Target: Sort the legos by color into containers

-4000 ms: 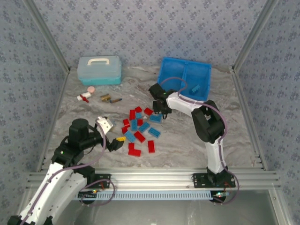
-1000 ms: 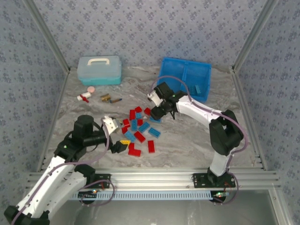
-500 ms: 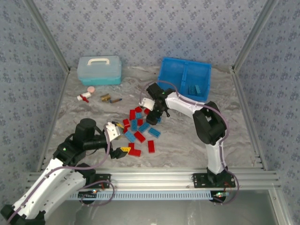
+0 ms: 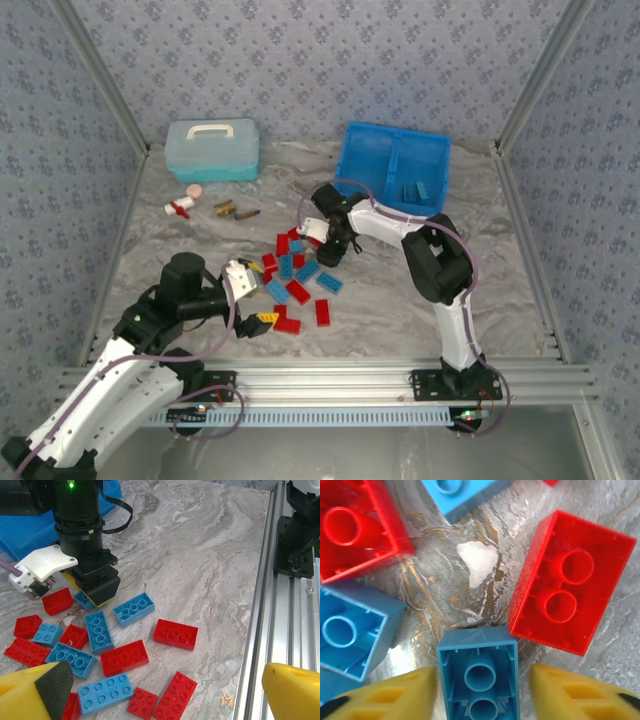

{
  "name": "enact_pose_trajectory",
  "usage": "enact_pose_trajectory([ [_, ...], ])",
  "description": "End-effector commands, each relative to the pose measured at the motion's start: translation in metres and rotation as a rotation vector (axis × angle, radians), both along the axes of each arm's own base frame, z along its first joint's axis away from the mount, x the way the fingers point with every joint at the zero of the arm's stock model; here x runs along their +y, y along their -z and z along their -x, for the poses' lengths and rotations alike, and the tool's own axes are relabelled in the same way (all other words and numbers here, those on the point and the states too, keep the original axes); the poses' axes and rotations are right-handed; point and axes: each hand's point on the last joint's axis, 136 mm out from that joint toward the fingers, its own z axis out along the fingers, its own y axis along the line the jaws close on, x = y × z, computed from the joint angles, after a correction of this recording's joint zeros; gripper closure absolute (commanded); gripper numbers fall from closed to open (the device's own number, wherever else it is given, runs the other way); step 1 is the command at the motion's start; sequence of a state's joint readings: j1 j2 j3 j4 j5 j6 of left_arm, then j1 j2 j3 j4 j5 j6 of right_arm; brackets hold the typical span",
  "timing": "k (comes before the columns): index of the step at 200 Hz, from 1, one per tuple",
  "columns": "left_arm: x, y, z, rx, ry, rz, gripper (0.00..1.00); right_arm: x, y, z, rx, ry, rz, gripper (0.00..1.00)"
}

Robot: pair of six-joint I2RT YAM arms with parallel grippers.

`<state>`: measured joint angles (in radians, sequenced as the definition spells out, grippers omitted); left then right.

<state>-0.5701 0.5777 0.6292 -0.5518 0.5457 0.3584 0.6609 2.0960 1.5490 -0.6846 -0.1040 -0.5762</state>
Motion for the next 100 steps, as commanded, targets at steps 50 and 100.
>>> enact_pose_trajectory([
  [50, 0.001, 0.004, 0.001, -0.005, 0.004, -0.015, 0.01, -0.012, 0.007, 0.001, -0.034, 0.005, 0.094, 0.66],
  [100, 0.001, 0.004, 0.000, -0.006, -0.001, -0.016, 0.01, -0.012, -0.062, -0.011, -0.152, 0.113, -0.047, 0.73],
])
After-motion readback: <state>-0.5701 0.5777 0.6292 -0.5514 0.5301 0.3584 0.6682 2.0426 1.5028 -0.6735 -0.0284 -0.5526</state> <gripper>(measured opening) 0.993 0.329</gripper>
